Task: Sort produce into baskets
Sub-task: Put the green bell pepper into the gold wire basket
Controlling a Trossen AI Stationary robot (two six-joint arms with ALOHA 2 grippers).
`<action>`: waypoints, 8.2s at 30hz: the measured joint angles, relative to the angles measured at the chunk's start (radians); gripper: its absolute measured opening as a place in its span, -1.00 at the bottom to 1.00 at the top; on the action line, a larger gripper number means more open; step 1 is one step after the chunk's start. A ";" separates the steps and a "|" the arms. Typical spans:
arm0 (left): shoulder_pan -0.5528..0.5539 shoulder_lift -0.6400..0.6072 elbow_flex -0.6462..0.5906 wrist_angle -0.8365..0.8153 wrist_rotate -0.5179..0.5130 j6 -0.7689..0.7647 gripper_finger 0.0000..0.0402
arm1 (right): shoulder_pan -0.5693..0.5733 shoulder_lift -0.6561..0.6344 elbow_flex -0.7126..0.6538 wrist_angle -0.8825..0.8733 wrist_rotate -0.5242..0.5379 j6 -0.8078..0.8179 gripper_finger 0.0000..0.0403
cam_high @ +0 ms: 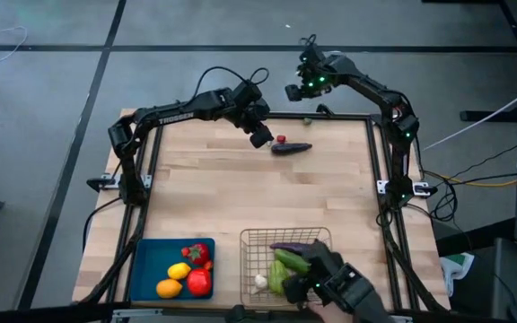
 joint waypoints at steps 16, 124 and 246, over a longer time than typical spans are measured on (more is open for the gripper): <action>-0.001 0.000 0.000 -0.003 0.001 -0.008 0.16 | 0.006 0.107 -0.002 -0.049 0.002 0.077 0.20; -0.007 0.001 -0.001 0.000 0.001 0.052 0.16 | -0.021 0.262 0.053 -0.253 0.153 0.159 0.20; -0.006 0.001 -0.001 0.000 0.001 0.077 0.16 | -0.050 0.299 0.054 -0.348 0.278 0.075 -0.40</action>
